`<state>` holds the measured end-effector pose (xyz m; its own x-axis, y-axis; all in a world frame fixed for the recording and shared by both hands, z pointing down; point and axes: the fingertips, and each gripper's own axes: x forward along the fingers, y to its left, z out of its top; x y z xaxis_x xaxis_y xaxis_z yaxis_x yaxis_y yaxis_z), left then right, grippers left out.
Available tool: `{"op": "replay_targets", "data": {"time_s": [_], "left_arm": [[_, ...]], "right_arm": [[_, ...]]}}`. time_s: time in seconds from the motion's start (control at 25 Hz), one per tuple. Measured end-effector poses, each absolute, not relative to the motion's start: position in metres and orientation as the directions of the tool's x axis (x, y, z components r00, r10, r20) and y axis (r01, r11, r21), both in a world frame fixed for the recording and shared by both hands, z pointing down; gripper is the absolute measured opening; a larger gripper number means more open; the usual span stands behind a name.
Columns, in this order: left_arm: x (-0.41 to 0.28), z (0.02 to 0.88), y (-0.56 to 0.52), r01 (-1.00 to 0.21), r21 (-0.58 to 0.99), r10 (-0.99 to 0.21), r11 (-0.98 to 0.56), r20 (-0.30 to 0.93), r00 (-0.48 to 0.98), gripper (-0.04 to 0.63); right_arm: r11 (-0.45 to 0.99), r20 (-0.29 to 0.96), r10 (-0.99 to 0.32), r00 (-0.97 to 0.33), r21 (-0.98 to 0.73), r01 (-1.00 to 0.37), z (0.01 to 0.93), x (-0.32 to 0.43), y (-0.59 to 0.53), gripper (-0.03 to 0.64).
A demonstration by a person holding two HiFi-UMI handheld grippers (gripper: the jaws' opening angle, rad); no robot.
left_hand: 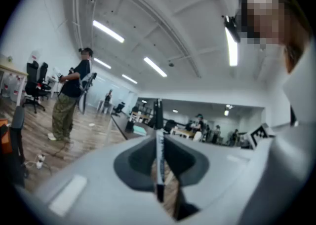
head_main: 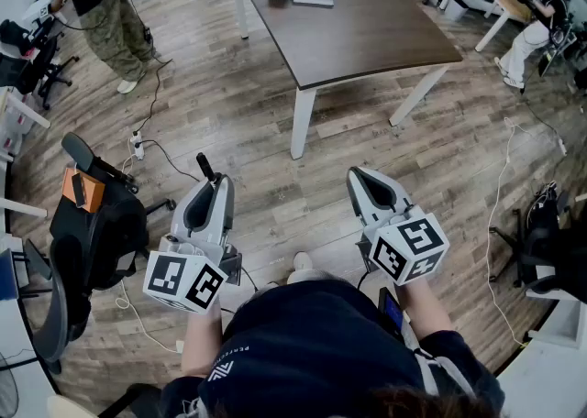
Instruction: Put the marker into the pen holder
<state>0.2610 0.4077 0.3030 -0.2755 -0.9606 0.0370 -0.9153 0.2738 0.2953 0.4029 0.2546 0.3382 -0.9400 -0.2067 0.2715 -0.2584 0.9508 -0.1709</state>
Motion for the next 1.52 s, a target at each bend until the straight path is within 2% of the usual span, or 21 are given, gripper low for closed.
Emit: {"op": "replay_targets", "data": {"time_s": [0.2,0.48,0.76,1.16,1.52], "left_arm": [[0.259,0.314,0.385,-0.902,0.322,-0.957,0.287,0.057,-0.284,0.048],[0.269,0.324,0.358,-0.909,0.307,-0.959,0.283,0.111,-0.261,0.048],[0.252,0.331,0.347,-0.907,0.311,-0.958,0.282,0.135,-0.252,0.048],[0.172,0.330,0.324,-0.924,0.324,-0.979,0.201,0.097,-0.179,0.048],[0.074,0.336,0.325,-0.920,0.334,-0.978,0.207,0.104,-0.182,0.048]], "right_arm": [[0.949,0.273,-0.187,-0.944,-0.199,-0.246,0.347,0.399,0.232,0.000],[0.927,0.260,-0.092,-0.961,-0.331,-0.178,0.357,0.389,0.217,0.000],[0.924,0.300,-0.036,-0.953,-0.354,-0.146,0.368,0.362,0.214,0.000],[0.932,0.333,-0.084,-0.939,-0.307,-0.193,0.364,0.283,0.200,0.000],[0.940,0.377,-0.084,-0.923,-0.277,-0.199,0.368,0.187,0.198,0.000]]}}
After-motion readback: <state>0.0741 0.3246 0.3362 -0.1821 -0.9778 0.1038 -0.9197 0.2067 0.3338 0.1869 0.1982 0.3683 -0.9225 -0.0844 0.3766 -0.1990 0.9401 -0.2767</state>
